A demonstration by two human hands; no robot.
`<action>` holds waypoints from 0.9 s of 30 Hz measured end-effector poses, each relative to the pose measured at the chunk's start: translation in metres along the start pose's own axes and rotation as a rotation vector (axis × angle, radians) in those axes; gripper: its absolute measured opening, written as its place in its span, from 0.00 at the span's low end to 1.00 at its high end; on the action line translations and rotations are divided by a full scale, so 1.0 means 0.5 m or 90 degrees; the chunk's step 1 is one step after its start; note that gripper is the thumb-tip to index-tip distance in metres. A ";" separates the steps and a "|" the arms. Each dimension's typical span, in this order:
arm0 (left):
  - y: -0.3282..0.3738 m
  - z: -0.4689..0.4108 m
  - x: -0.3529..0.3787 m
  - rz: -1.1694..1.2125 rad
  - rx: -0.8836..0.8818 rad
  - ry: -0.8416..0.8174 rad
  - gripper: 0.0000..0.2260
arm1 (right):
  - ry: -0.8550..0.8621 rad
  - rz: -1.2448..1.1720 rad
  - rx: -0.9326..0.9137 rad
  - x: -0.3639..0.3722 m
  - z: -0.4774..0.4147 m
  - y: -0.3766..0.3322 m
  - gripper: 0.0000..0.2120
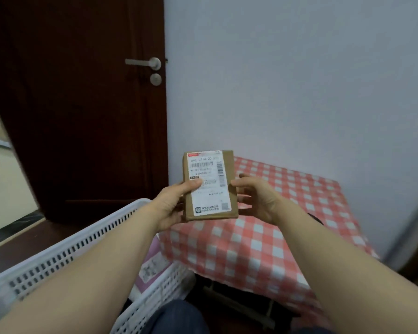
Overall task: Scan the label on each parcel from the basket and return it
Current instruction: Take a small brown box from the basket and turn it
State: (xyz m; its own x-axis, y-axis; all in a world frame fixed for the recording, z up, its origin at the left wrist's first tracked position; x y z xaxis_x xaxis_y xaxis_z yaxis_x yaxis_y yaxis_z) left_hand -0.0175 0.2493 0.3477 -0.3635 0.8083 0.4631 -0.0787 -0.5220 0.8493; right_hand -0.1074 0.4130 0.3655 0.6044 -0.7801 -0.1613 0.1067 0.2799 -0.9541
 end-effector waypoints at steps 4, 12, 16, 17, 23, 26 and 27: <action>-0.023 0.029 0.055 0.089 -0.007 0.007 0.08 | -0.018 0.022 0.001 -0.034 0.046 0.023 0.44; -0.048 0.068 0.158 0.159 -0.021 -0.050 0.08 | -0.020 -0.040 -0.039 -0.102 0.113 0.030 0.14; -0.038 0.060 0.173 0.021 0.007 -0.014 0.21 | 0.072 -0.054 -0.084 -0.161 0.123 0.020 0.33; -0.026 0.053 0.172 -0.005 0.038 0.012 0.28 | 0.104 -0.051 -0.089 -0.180 0.124 0.016 0.35; 0.017 0.003 0.176 -0.063 0.103 0.053 0.34 | 0.127 -0.066 -0.080 -0.228 0.113 0.007 0.31; 0.011 0.007 0.187 -0.111 0.029 0.017 0.11 | 0.097 -0.058 -0.079 -0.229 0.107 0.009 0.22; 0.007 0.004 0.189 -0.125 0.015 0.004 0.08 | 0.095 -0.054 -0.070 -0.229 0.101 0.014 0.24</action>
State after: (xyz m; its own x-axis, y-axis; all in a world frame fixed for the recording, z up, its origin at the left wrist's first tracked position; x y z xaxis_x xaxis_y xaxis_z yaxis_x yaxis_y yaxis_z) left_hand -0.0502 0.3243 0.3949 -0.3488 0.8923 0.2865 -0.1270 -0.3479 0.9289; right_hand -0.1359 0.5323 0.3902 0.4723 -0.8749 -0.1072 0.0598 0.1531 -0.9864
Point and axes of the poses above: each hand's wrist, its own z-axis away from the middle knuckle, its own x-axis out of the palm, y = z × x, the point moved 5 cm from there along -z, towards the middle knuckle, and after that the axes turned 15 degrees about z, right-handed, at the moved point
